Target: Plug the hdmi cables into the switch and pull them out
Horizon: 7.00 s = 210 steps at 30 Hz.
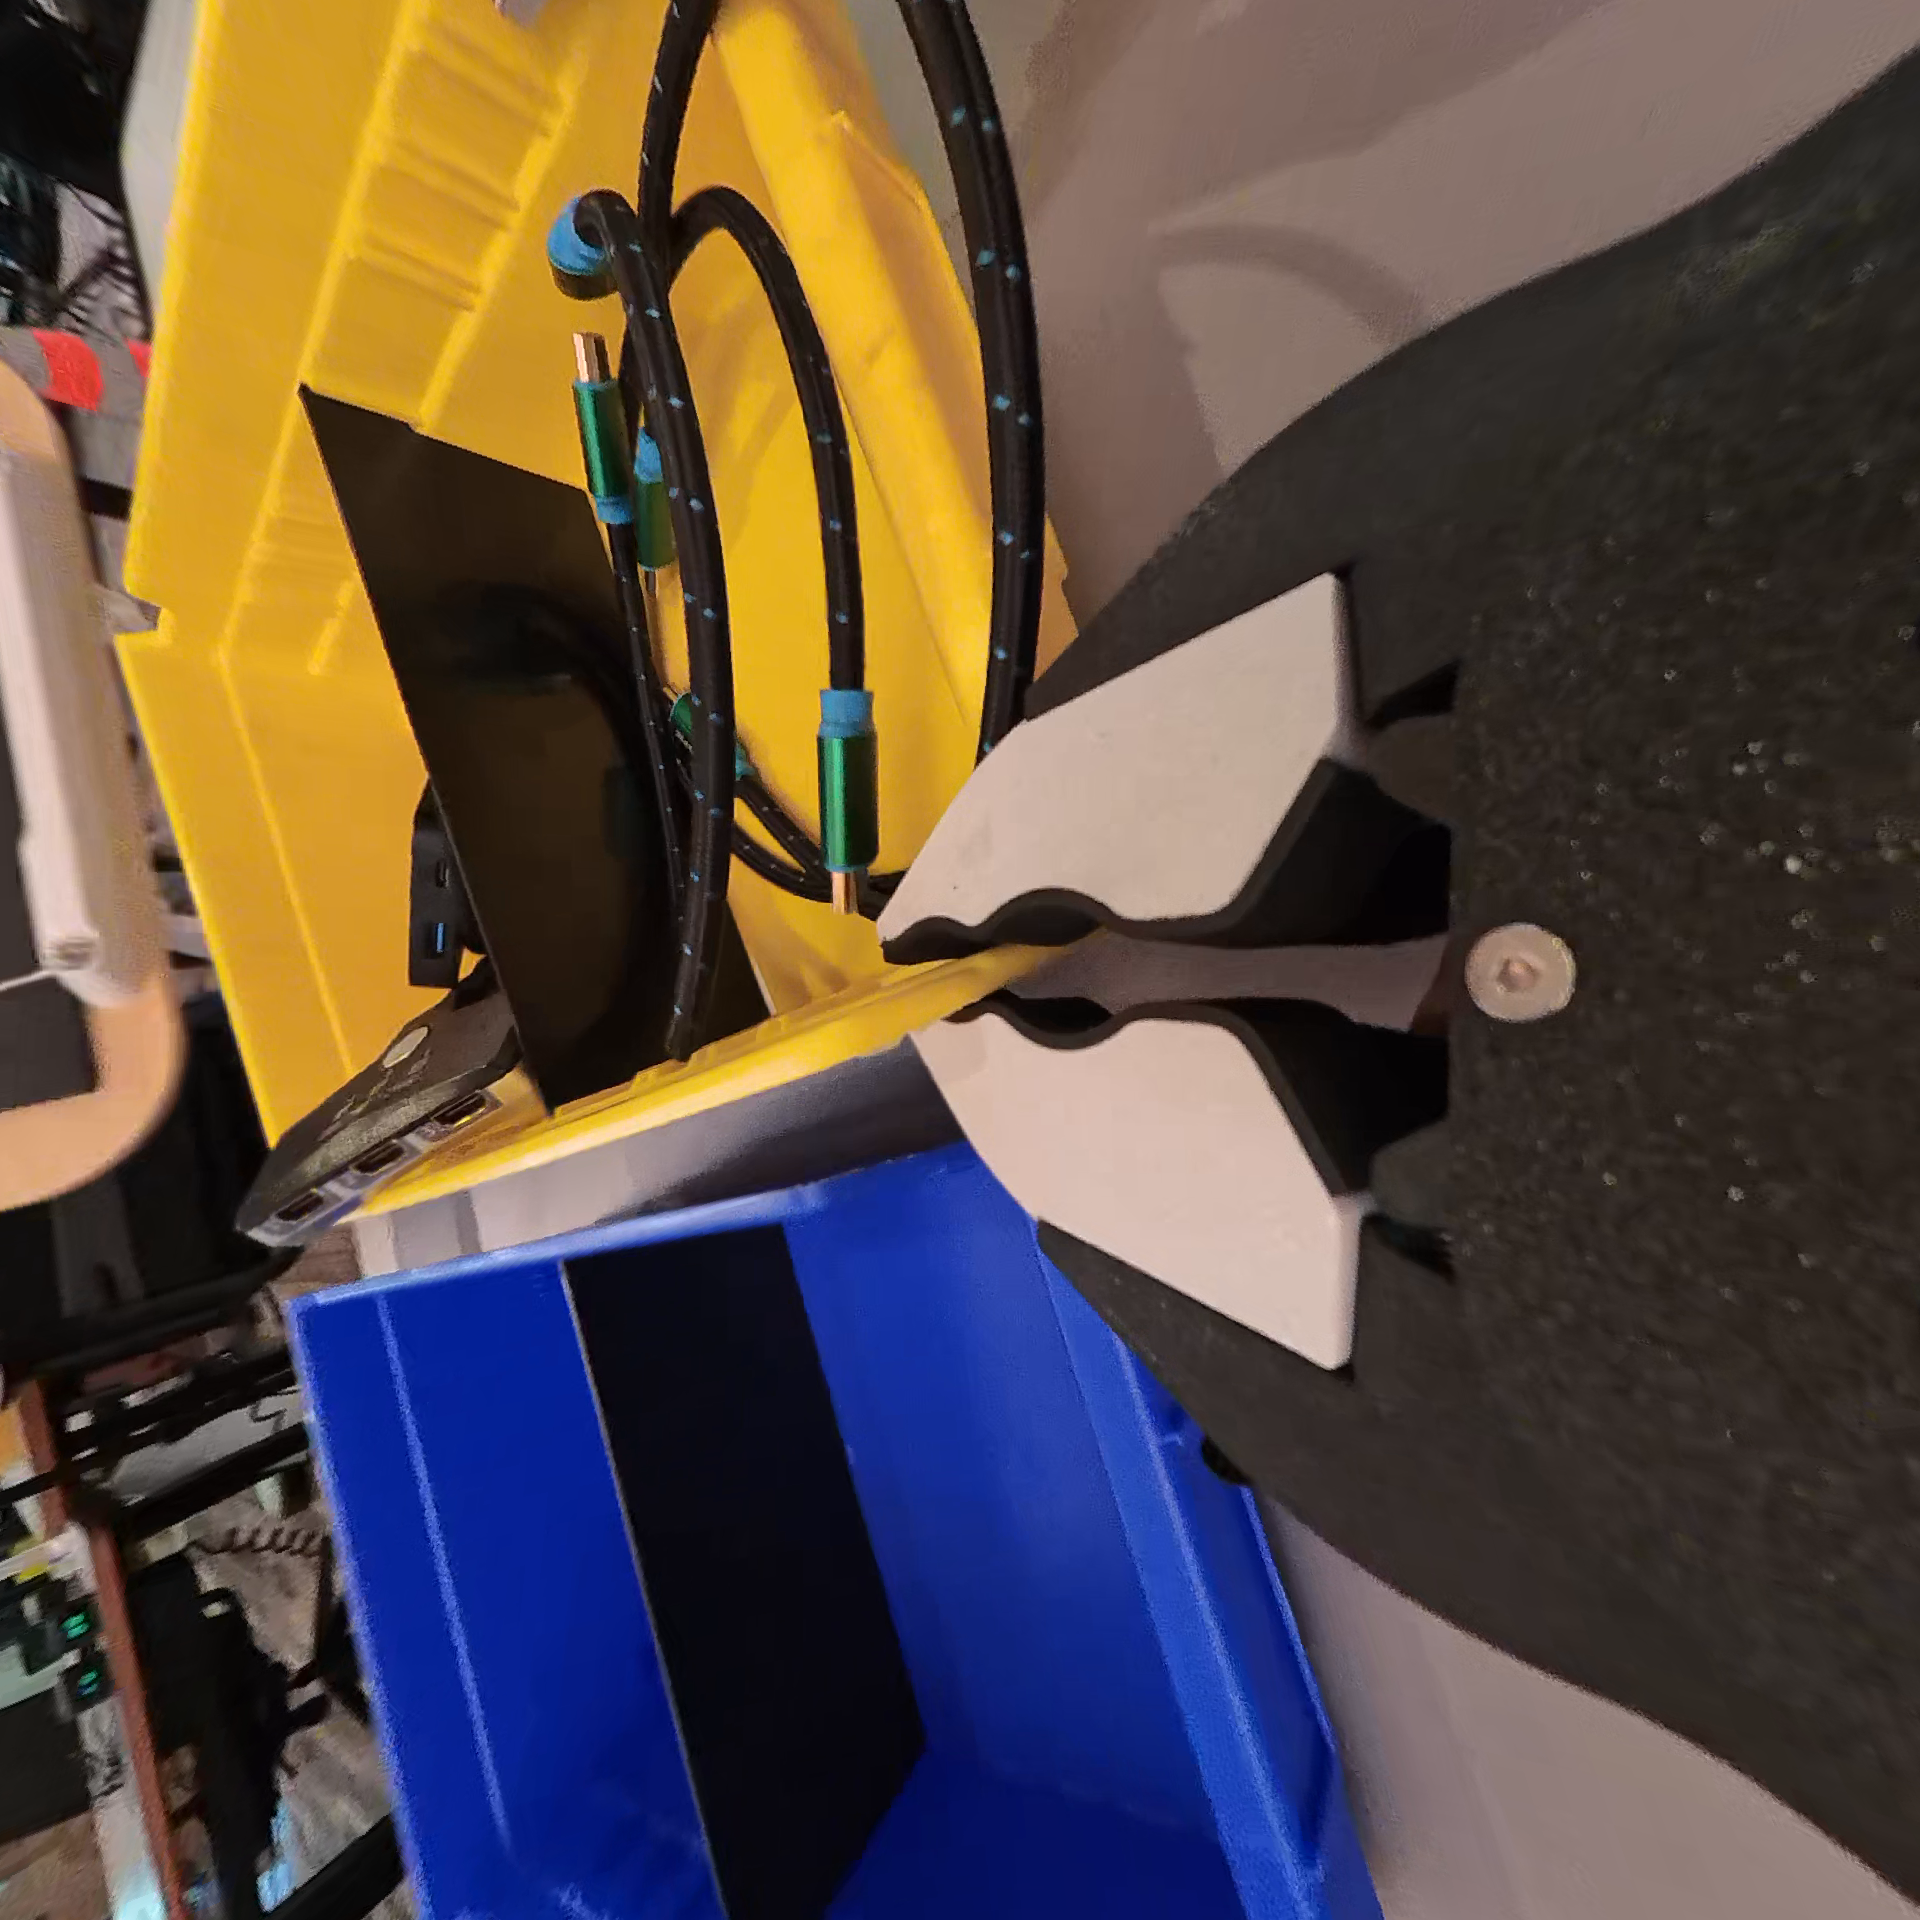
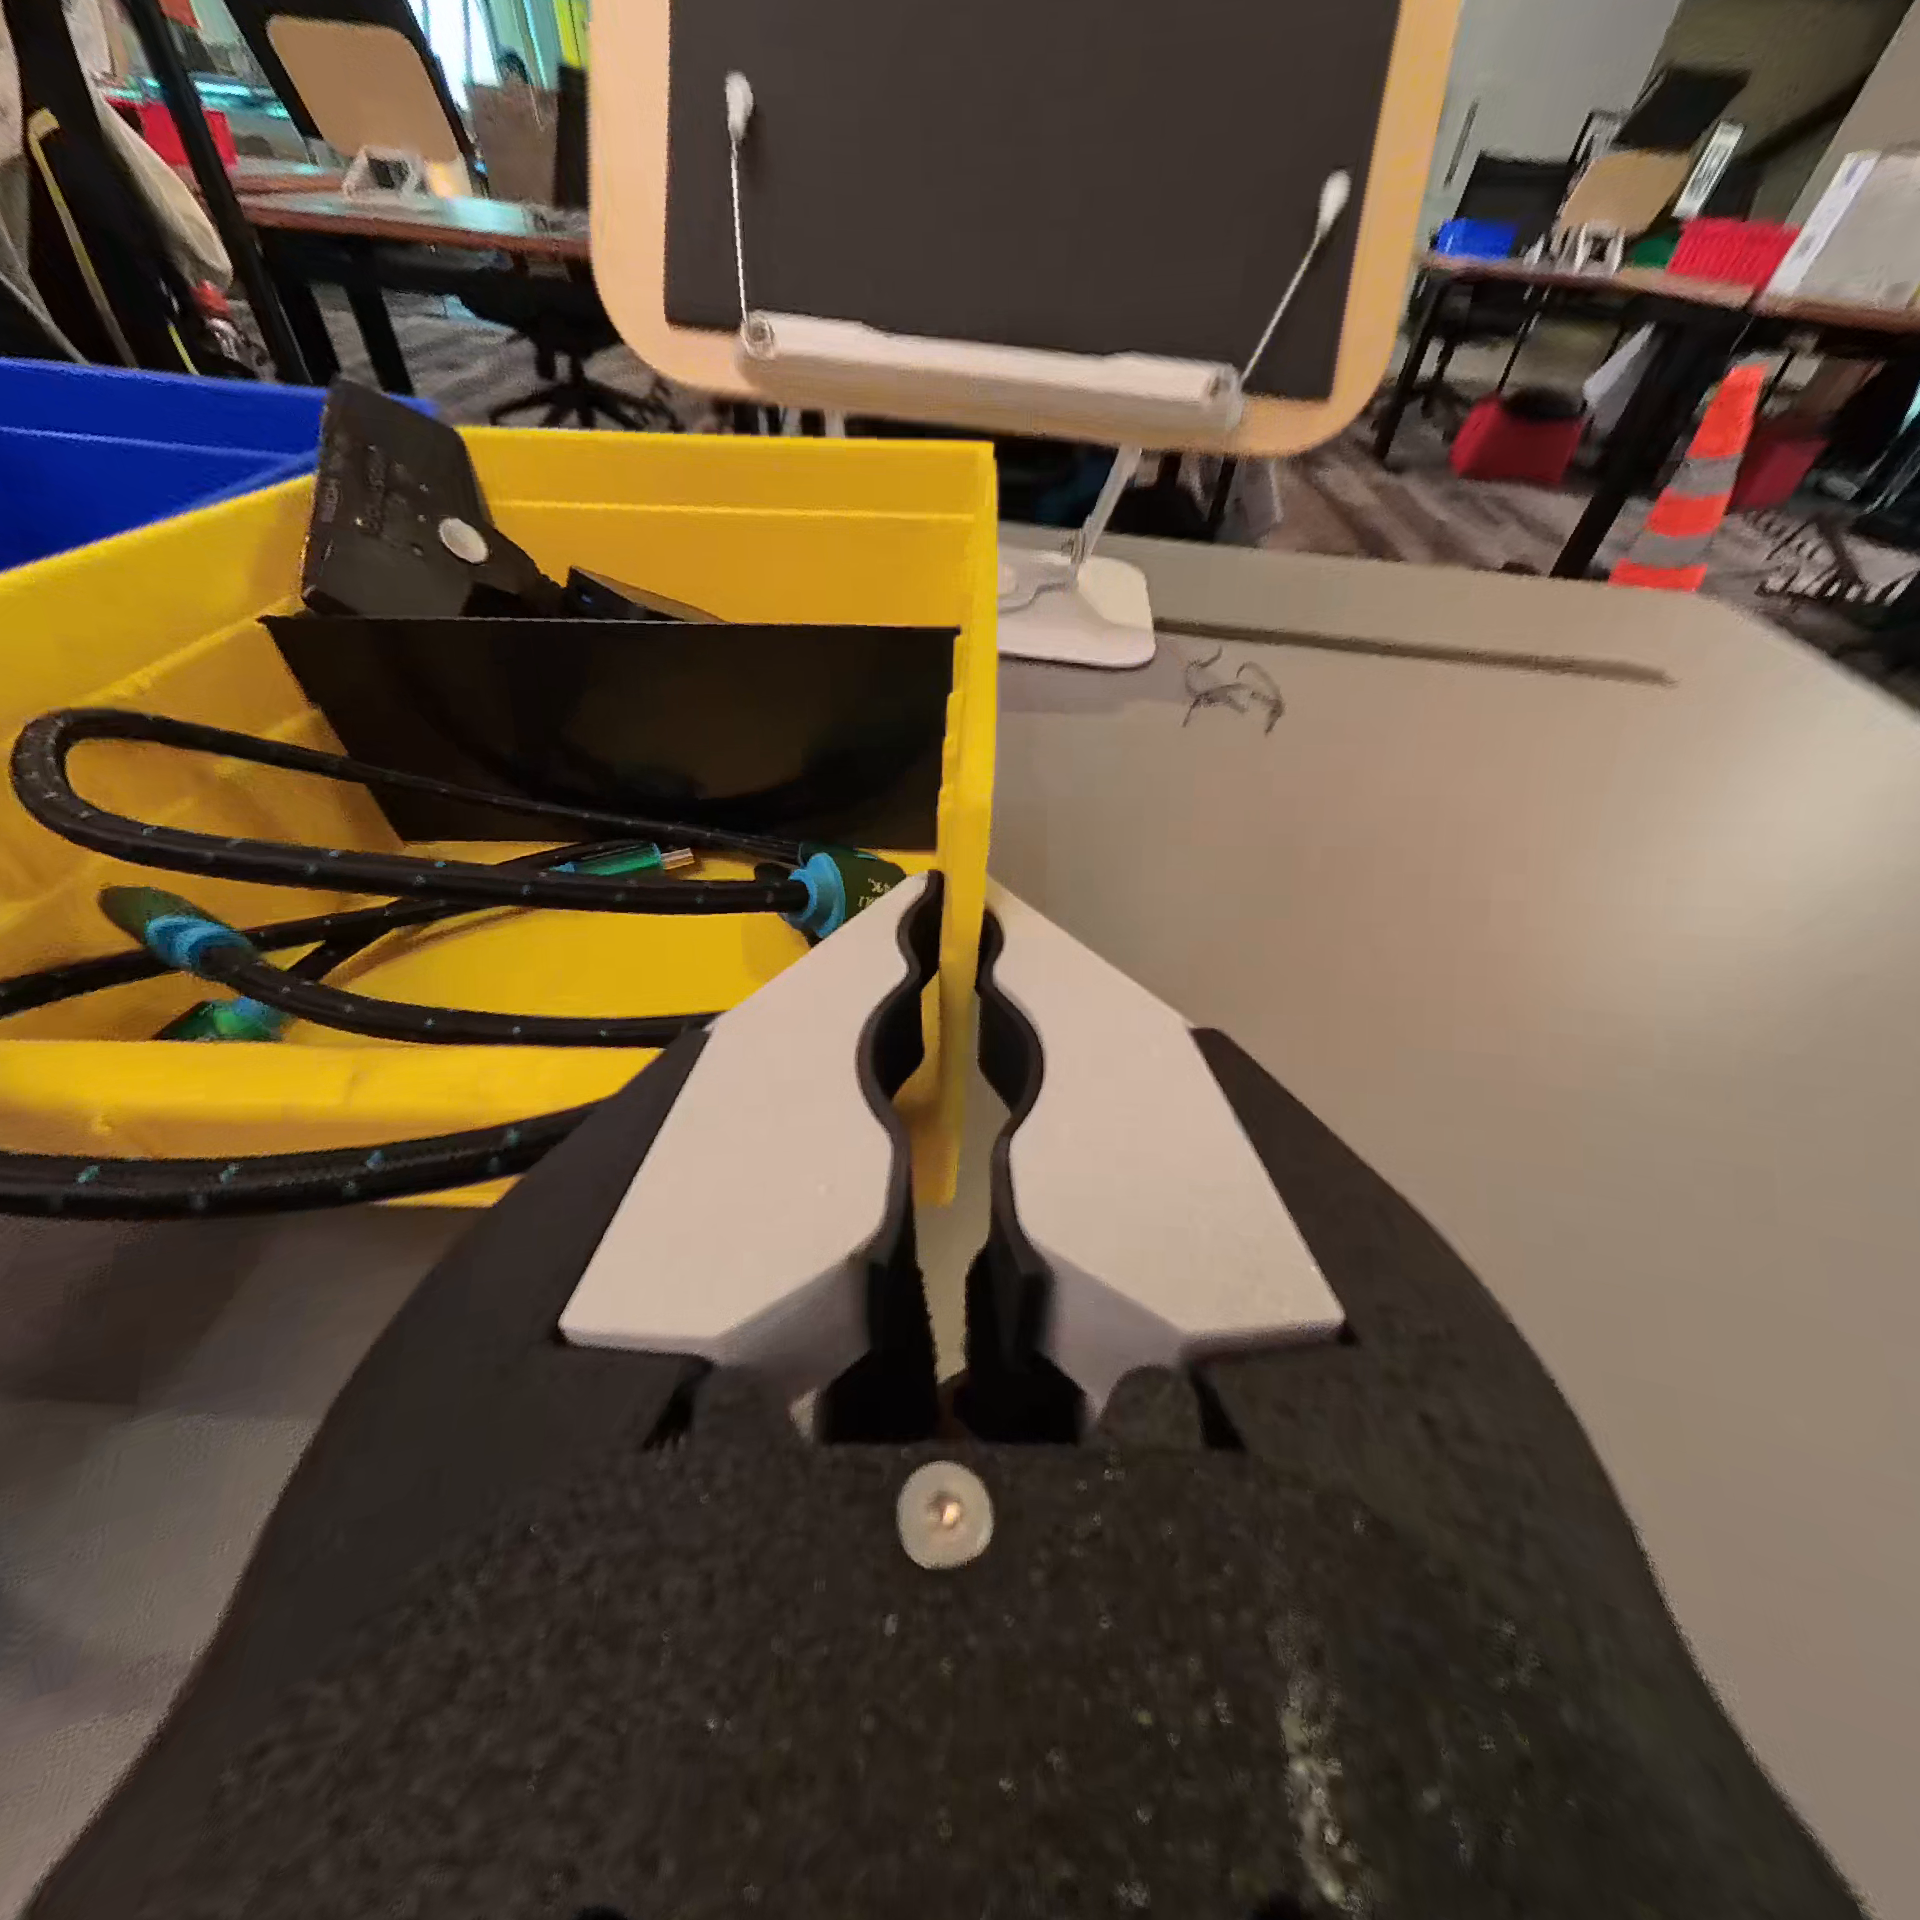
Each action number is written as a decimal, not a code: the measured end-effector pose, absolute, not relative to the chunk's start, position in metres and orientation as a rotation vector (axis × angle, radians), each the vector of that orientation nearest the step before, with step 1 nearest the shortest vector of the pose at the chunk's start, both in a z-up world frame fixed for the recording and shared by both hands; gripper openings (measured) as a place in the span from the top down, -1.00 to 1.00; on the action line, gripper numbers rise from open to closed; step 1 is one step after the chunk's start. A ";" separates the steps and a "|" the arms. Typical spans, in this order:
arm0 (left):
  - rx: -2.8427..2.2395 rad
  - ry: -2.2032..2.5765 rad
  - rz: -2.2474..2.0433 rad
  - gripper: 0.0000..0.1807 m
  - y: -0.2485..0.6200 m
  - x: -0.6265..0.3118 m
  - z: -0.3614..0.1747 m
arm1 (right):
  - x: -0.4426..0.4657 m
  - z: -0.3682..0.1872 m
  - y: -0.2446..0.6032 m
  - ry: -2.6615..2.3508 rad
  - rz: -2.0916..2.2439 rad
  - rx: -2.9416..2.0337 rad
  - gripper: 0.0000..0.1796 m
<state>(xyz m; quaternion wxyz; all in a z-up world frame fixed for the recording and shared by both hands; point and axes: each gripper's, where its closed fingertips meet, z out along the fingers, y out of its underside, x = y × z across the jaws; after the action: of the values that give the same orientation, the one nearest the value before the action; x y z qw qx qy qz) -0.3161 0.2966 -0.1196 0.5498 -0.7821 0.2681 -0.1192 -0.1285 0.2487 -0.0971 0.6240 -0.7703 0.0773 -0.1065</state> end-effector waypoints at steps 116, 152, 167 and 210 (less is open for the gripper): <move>-1.756 0.472 -0.421 0.55 0.255 -0.263 -0.032 | 0.014 0.011 0.188 0.088 0.086 -1.553 0.56; -1.934 0.397 -0.213 0.96 0.379 -0.504 -0.130 | -0.319 -0.127 0.326 -0.037 -0.047 -1.915 0.91; -1.758 0.126 -0.361 0.74 0.340 -0.524 -0.072 | -0.220 -0.061 0.213 -0.432 0.399 -1.857 0.70; -1.883 0.356 -0.635 0.63 0.265 -0.430 -0.100 | 0.100 -0.116 0.121 0.396 0.254 -1.820 0.62</move>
<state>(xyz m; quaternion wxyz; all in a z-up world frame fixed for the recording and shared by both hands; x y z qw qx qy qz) -0.4304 0.2649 -0.1003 0.5324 -0.7895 0.1493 -0.2662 0.0996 0.1213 -0.1163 0.5897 -0.7820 0.1699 0.1091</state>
